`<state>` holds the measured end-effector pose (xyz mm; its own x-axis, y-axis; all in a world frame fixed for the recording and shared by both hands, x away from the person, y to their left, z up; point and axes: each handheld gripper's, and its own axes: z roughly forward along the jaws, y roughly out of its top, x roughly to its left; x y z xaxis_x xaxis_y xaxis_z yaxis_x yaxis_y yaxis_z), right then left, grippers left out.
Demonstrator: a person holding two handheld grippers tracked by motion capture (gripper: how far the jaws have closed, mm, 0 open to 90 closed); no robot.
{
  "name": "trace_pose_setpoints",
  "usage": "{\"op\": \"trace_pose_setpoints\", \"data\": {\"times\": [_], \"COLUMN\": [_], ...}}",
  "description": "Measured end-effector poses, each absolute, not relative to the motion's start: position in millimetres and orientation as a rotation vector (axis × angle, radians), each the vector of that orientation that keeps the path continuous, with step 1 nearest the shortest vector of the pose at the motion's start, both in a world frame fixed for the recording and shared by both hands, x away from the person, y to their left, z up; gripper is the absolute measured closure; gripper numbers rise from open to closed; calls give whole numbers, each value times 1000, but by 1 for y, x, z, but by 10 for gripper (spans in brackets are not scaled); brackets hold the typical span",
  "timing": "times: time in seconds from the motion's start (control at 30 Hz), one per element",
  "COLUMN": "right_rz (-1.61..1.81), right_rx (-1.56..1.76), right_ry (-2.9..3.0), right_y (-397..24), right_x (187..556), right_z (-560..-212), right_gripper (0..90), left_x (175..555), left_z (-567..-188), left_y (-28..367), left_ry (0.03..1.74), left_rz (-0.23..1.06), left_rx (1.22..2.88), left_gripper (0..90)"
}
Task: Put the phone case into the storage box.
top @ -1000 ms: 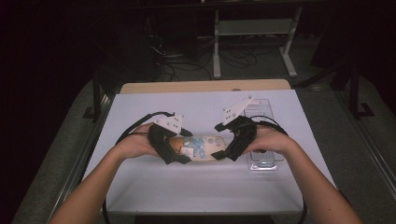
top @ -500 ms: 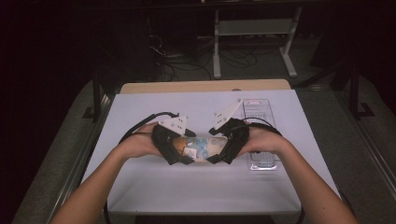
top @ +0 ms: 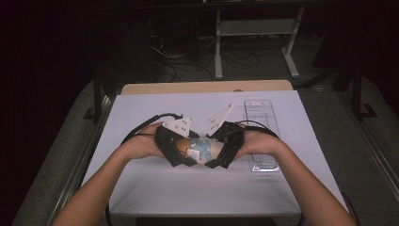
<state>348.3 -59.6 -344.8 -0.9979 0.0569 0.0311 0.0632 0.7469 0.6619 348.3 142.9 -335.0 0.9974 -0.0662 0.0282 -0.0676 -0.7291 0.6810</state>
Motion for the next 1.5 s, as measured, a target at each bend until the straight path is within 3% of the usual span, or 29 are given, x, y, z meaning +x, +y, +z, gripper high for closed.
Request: {"op": "trace_pose_setpoints", "data": {"times": [0.3, 0.4, 1.03, 1.23, 1.5], "right_rz": [-1074, -1063, -1082, -1094, -1108], "right_rx": [-87, -96, -73, -86, -107], "right_ry": [-2932, -2934, -2926, -2937, -2941], "right_y": [-55, -55, -53, -53, -56], "right_x": [348, 349, 350, 351, 353], "right_z": [-348, -348, -350, -352, -352], "right_gripper": [0, 59, 101, 103, 103], "left_x": [347, 348, 349, 350, 353], "left_z": [-335, -335, -337, -339, -337], "left_y": [140, 140, 143, 142, 148], "left_ry": [-91, -87, -75, -31, 16], "left_rz": [-5, -5, -22, -27, -18], "left_rx": [2397, 2391, 2404, 2404, 2384], "left_gripper": [111, 111, 107, 14, 0]}}
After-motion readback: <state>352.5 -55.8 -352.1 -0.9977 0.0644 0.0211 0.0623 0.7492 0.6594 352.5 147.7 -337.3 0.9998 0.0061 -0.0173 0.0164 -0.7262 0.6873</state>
